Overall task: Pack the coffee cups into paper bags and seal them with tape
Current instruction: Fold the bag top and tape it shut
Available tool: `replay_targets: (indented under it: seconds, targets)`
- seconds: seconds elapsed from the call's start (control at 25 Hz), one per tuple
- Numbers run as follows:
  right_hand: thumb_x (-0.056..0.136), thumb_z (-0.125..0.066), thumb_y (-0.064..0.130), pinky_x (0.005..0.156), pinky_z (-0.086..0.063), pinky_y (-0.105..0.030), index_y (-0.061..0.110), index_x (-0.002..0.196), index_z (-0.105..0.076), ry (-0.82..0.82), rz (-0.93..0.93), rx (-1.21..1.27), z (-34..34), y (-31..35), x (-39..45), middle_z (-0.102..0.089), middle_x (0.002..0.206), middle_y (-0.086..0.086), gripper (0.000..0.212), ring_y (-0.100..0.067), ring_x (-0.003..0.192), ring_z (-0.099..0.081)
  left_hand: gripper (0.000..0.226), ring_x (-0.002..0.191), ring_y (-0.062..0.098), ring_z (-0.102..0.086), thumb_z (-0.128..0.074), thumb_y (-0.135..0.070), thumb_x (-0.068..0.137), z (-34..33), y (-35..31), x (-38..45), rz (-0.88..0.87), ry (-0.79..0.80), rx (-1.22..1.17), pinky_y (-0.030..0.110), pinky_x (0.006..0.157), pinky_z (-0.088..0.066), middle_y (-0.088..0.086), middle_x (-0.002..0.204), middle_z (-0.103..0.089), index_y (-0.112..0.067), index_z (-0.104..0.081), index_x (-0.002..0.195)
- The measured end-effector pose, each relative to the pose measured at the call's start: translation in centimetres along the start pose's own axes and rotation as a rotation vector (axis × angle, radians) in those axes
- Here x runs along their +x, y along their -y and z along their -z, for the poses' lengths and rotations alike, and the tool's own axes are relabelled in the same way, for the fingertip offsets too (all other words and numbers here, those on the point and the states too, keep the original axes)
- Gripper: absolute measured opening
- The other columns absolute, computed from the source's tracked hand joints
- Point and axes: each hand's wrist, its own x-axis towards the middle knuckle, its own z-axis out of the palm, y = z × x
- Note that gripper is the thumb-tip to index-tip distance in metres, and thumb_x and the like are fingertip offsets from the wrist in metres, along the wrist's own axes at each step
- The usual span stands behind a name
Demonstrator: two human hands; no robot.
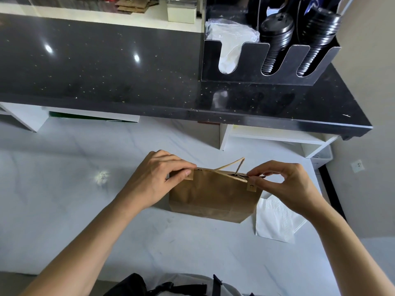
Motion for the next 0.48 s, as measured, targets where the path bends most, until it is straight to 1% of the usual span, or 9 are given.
replay_targets:
  seconds: [0.16, 0.32, 0.48]
  targets:
    - [0.087, -0.08, 0.02, 0.083, -0.048, -0.012, 0.032, 0.088, -0.08, -0.059, 0.026, 0.001, -0.5, -0.3, -0.3, -0.075, 0.092, 0.02, 0.012, -0.007, 0.096, -0.068, 0.029, 0.098, 0.006, -0.056, -0.05, -0.046, 0.101, -0.3, 0.2, -0.1, -0.016, -0.015, 0.004, 0.031, 0.093, -0.044, -0.027, 0.101, -0.069, -0.037, -0.074, 0.114]
    - [0.088, -0.079, 0.017, 0.086, -0.047, -0.016, 0.029, 0.088, -0.08, -0.095, 0.027, 0.026, -1.1, -0.5, -0.6, -0.076, 0.091, 0.019, 0.013, -0.009, 0.097, -0.068, 0.031, 0.097, 0.007, -0.056, -0.047, -0.046, 0.102, -0.4, -0.2, -0.2, -0.031, -0.035, 0.015, 0.028, 0.092, -0.041, -0.025, 0.102, -0.069, -0.035, -0.074, 0.112]
    - [0.087, -0.08, 0.016, 0.088, -0.048, -0.018, 0.03, 0.088, -0.08, -0.111, 0.019, 0.05, -1.2, -0.9, -1.0, -0.076, 0.093, 0.019, 0.014, -0.009, 0.099, -0.068, 0.027, 0.098, 0.009, -0.058, -0.05, -0.047, 0.101, -0.3, -0.4, -0.2, -0.019, -0.018, 0.027, 0.03, 0.092, -0.044, -0.027, 0.102, -0.069, -0.039, -0.073, 0.113]
